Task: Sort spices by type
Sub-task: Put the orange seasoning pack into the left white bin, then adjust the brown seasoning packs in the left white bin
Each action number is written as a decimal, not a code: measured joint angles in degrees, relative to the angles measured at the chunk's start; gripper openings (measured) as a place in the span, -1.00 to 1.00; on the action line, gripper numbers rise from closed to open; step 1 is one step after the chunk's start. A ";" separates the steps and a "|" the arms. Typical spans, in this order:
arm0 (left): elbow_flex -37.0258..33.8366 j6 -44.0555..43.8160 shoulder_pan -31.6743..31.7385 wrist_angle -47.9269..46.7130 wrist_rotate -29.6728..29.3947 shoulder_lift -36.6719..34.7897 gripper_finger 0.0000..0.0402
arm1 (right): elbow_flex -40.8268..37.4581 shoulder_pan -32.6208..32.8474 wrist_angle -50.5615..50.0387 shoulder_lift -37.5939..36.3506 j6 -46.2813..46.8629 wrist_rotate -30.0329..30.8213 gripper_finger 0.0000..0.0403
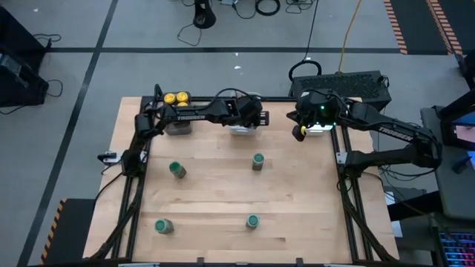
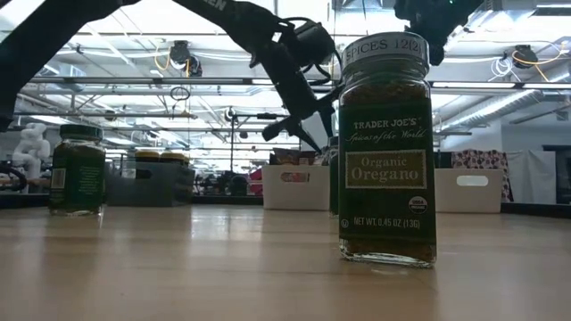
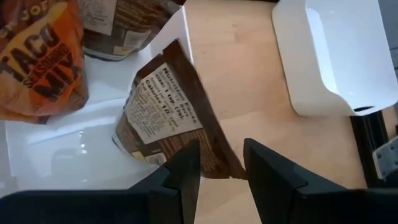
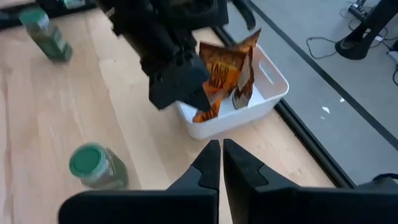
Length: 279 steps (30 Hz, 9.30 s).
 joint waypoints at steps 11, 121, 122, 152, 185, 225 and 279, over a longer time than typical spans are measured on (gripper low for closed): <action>0.00 -0.38 0.30 -1.34 -2.75 0.02 -0.36 | 0.00 0.00 -1.26 0.00 -2.50 0.00 -1.00; 19.57 78.88 3.74 -38.89 -4.18 0.24 -0.42 | 0.00 0.00 -1.28 0.00 -3.82 0.26 -1.00; 21.11 80.10 3.46 -38.67 -4.12 0.26 -0.42 | 0.00 0.00 -1.28 0.00 -3.80 0.26 -1.00; 25.29 107.13 10.37 -20.13 9.94 8.62 -0.42 | 0.00 0.02 -4.52 0.02 -0.68 0.24 -1.00; 25.33 109.58 12.60 -21.35 8.10 12.81 -0.92 | -0.02 0.02 -4.43 0.02 0.52 0.24 -1.00; 34.86 118.92 2.28 -41.84 7.45 3.87 -1.00 | -0.02 0.02 -1.63 0.04 3.52 0.26 -1.00; -10.33 98.47 -12.90 -30.42 5.42 -23.95 -1.00 | -0.02 0.00 -1.72 0.04 2.84 0.26 -1.00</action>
